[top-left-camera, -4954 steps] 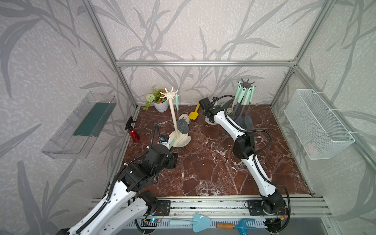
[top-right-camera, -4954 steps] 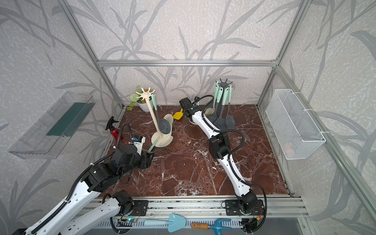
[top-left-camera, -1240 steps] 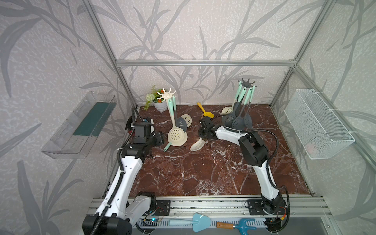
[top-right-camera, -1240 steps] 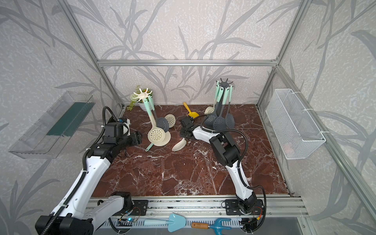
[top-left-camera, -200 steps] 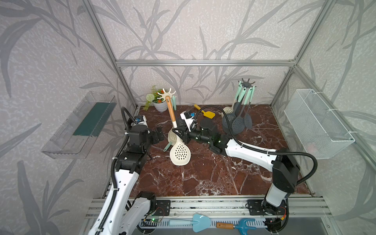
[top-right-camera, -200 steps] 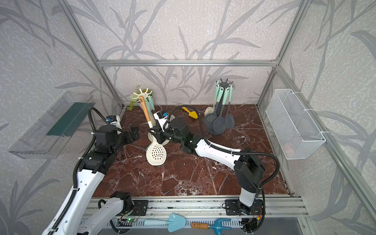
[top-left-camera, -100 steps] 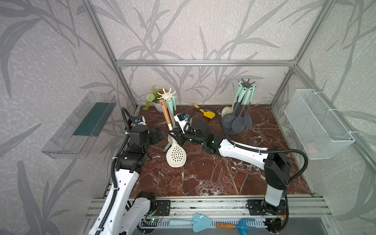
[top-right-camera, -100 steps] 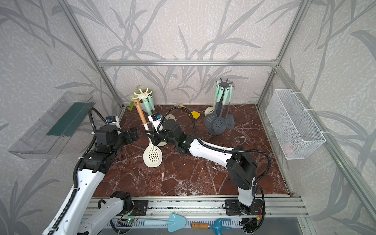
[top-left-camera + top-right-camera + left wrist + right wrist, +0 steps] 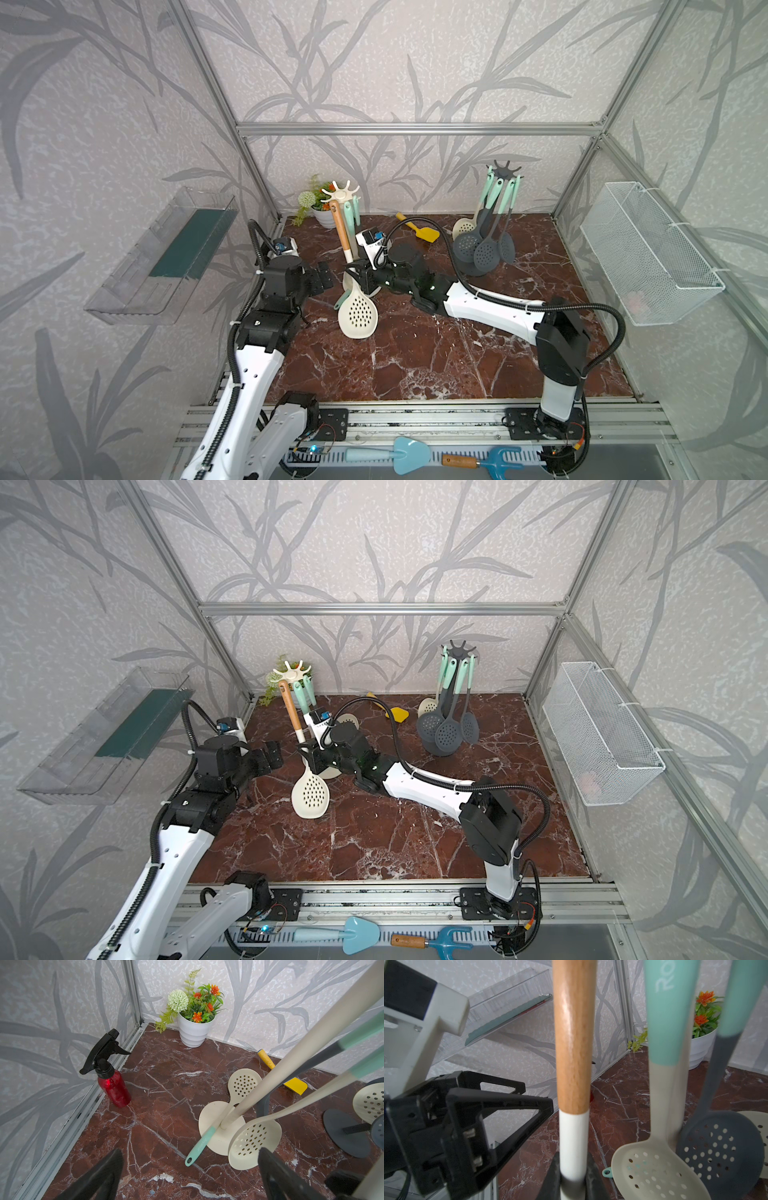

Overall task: Hang the skimmer on the kitchen utensil rack
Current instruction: Hang the skimmer on the rack.

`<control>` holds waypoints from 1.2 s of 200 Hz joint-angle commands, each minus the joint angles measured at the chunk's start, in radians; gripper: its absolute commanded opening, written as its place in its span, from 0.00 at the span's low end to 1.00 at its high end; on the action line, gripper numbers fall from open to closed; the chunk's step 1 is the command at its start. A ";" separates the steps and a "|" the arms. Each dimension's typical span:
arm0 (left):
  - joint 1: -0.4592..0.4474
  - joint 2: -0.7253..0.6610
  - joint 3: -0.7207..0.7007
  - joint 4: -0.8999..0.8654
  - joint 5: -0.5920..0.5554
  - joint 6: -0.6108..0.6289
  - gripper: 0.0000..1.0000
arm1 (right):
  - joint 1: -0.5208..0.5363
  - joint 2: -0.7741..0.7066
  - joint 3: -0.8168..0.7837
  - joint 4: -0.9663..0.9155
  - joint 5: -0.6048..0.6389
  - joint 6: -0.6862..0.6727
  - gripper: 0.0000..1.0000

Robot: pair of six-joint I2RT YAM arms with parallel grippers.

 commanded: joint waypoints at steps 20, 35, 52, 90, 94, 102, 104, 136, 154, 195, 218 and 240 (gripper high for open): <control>0.006 -0.005 -0.011 -0.013 0.000 -0.003 0.99 | 0.005 0.029 0.017 0.004 0.035 0.034 0.00; 0.007 -0.005 -0.011 -0.014 0.001 -0.003 0.99 | 0.006 0.037 0.012 0.007 0.037 0.033 0.00; 0.007 -0.005 -0.012 -0.014 0.004 -0.005 0.99 | 0.008 0.047 0.012 -0.001 0.050 0.033 0.03; 0.009 -0.004 -0.015 -0.015 0.005 -0.003 0.99 | 0.012 0.049 0.002 -0.007 0.074 0.023 0.15; 0.008 -0.004 -0.015 -0.013 0.004 -0.003 0.99 | 0.014 0.046 0.001 -0.008 0.082 0.019 0.17; 0.009 -0.002 -0.017 -0.014 -0.001 -0.001 0.99 | 0.015 0.038 -0.005 -0.010 0.094 0.008 0.20; 0.009 -0.002 -0.017 -0.013 -0.002 0.000 0.99 | 0.017 0.036 -0.006 -0.009 0.097 0.005 0.20; 0.008 0.013 -0.017 -0.019 -0.015 0.004 0.99 | 0.017 0.006 -0.006 -0.012 0.108 -0.035 0.35; 0.009 0.025 -0.016 -0.023 -0.023 0.001 0.99 | 0.017 -0.019 -0.006 -0.010 0.110 -0.056 0.42; 0.010 0.059 -0.017 -0.034 -0.052 -0.003 0.99 | 0.016 -0.122 -0.077 0.017 0.125 -0.112 0.53; 0.011 0.088 -0.014 -0.048 -0.066 -0.004 0.99 | 0.011 -0.206 -0.162 0.033 0.155 -0.140 0.55; 0.011 0.119 -0.001 -0.077 -0.091 -0.017 0.99 | -0.019 -0.278 -0.255 0.047 0.157 -0.128 0.56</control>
